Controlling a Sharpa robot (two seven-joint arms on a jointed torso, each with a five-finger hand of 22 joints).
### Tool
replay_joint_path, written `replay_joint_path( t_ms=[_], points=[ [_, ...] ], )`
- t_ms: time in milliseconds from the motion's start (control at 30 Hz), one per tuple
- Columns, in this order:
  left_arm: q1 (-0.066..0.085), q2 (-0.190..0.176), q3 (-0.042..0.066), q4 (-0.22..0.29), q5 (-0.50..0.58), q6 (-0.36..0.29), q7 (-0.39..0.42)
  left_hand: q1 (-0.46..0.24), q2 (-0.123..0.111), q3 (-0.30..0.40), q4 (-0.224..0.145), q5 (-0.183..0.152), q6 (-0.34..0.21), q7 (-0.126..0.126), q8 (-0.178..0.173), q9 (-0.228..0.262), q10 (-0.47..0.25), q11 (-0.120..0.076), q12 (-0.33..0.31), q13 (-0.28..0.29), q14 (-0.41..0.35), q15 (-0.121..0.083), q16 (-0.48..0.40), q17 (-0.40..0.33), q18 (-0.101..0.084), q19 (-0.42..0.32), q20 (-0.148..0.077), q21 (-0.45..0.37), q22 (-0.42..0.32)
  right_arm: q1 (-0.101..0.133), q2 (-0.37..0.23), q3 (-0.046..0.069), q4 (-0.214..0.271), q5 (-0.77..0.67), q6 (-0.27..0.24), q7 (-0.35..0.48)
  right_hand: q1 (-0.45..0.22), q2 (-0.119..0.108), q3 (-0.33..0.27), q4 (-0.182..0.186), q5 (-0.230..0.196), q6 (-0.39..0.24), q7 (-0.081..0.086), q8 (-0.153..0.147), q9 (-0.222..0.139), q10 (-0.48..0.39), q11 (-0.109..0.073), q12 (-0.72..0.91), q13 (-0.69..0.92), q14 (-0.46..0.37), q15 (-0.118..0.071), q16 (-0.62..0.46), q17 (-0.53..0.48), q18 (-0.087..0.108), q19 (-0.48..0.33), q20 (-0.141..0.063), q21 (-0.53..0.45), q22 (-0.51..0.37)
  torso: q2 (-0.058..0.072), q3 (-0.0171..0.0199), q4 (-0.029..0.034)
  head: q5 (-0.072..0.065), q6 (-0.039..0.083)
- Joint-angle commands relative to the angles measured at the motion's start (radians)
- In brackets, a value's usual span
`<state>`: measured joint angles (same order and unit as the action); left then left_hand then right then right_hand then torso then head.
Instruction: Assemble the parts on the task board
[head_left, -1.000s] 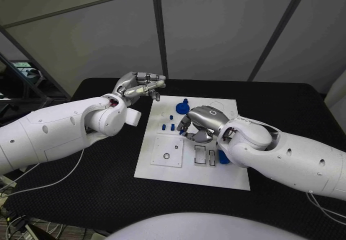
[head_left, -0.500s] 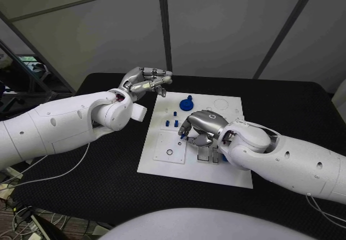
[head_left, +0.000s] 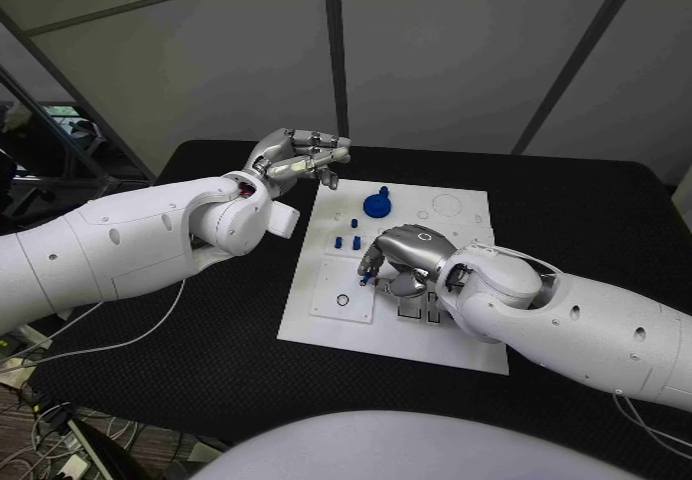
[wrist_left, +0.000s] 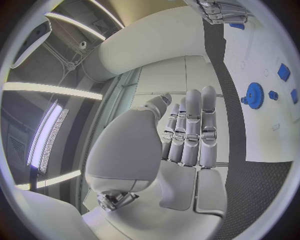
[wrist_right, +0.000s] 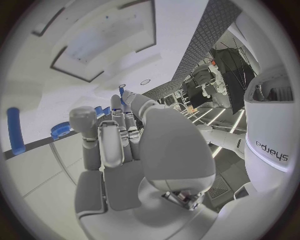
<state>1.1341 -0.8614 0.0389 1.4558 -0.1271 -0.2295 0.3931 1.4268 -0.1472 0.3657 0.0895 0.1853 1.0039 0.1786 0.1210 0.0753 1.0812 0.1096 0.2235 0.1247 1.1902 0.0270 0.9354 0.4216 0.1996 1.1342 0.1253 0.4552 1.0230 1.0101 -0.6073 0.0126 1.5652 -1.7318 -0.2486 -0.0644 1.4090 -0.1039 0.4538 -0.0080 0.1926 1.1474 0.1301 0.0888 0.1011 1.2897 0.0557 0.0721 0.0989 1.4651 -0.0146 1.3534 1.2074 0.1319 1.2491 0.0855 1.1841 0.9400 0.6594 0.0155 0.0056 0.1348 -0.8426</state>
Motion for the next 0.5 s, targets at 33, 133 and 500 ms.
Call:
replay_joint_path(
  t_ms=[33,133,500],
  points=[
    [0.001,0.002,0.001,0.0,0.003,0.012,0.001,0.009,0.0,-0.003,-0.005,0.006,-0.002,0.002,-0.006,-0.001,-0.005,0.001,-0.001,-0.001,-0.005,0.0,-0.005,-0.002,-0.018,0.001,-0.003,-0.003,-0.001,-0.001,0.004,0.0,-0.001,0.0,0.012,0.008,-0.003,0.002,-0.001,-0.004,0.005,0.002,0.004,0.005,0.002,-0.001,0.004,-0.006,0.0,0.048,-0.006,0.005,0.001,-0.009,0.001,-0.001,0.004,0.001,0.0,-0.0001,-0.0005,0.002,-0.001],
    [0.001,0.003,0.001,0.0,0.003,0.014,0.001,0.009,0.0,-0.003,-0.005,0.006,-0.002,0.002,-0.006,-0.001,-0.005,0.001,-0.001,-0.001,-0.005,0.0,-0.005,-0.002,-0.018,0.001,-0.003,-0.003,-0.001,-0.002,0.007,0.0,-0.006,-0.001,0.011,0.007,-0.002,0.003,-0.001,-0.004,0.006,0.002,0.005,0.004,0.002,-0.001,0.005,-0.006,0.0,0.048,-0.006,0.006,0.002,-0.009,0.001,-0.001,0.004,0.001,-0.001,-0.0003,0.0003,0.003,-0.002],
    [0.001,0.006,0.001,-0.002,0.003,0.016,-0.002,0.009,0.0,-0.003,-0.005,0.006,-0.002,0.002,-0.006,-0.001,-0.005,0.001,-0.001,-0.001,-0.005,0.0,-0.005,-0.002,-0.018,0.001,-0.003,-0.003,-0.001,-0.004,0.014,-0.001,-0.014,-0.005,0.026,0.001,-0.002,0.003,-0.001,-0.004,0.007,0.002,0.005,0.004,0.002,-0.001,0.005,-0.006,0.001,0.048,-0.006,0.006,0.002,-0.009,0.0,-0.001,0.003,0.0,0.0,-0.0003,-0.0003,0.008,-0.005]
  ],
)
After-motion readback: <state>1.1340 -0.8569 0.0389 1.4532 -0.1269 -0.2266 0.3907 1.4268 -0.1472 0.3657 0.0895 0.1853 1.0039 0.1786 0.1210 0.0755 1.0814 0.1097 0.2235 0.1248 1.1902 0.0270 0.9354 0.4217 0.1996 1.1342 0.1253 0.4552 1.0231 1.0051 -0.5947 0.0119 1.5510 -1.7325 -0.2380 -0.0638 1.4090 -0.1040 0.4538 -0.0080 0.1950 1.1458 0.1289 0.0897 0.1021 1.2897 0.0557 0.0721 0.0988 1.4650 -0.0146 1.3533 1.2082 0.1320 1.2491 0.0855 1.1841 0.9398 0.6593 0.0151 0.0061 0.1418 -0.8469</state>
